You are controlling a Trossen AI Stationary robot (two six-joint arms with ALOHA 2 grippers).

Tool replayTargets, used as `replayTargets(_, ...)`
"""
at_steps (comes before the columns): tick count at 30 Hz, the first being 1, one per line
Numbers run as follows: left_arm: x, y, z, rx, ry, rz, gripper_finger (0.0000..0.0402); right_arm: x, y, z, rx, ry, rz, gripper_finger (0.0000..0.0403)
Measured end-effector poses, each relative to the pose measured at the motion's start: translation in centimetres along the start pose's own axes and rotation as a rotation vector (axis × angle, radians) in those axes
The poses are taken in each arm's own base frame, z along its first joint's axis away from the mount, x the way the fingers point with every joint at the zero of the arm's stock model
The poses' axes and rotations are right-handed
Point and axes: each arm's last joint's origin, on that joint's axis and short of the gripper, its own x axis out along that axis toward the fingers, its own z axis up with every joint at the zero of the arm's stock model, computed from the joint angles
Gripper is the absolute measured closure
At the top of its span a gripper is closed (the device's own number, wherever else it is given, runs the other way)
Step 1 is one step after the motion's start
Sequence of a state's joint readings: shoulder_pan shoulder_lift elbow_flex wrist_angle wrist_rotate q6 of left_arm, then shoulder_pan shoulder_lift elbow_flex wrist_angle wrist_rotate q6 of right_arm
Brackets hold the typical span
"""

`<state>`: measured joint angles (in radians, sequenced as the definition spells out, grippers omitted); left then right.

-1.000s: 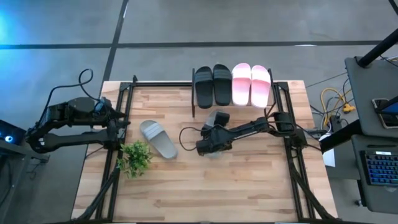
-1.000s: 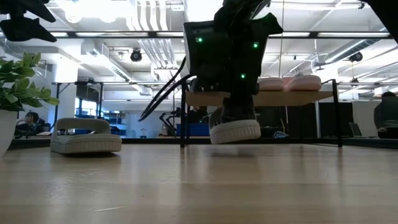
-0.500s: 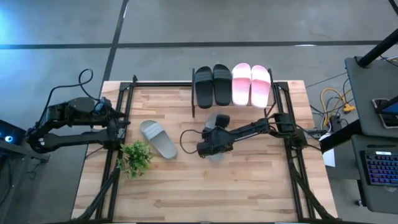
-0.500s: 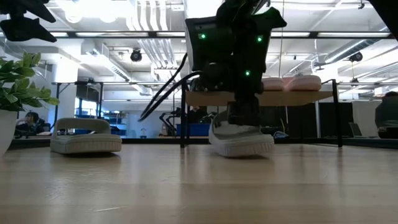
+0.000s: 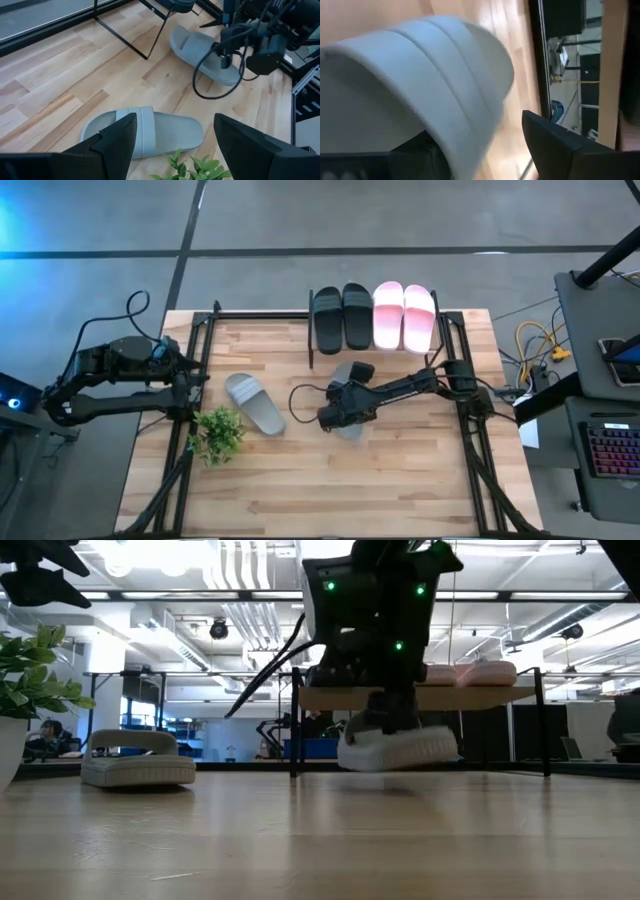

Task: Pick and place slides into the shelf
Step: Move the right gray slide to the top center of the table, then move the left gray slide to the top right of the table

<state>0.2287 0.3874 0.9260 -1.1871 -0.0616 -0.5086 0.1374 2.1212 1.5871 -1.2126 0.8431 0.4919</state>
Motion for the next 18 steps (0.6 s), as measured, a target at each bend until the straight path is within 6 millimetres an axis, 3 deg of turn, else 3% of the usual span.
replayTargets(11,0.0,0.0,0.0,-0.002,0.0,0.0,0.0152,0.5,-0.4,-0.4,-0.069,0.124,0.132,0.0177)
replayTargets(18,0.0,0.0,0.0,-0.002,0.0,0.0,0.0152,-1.3,-1.8,0.1,-0.075,0.188,0.178,0.0175)
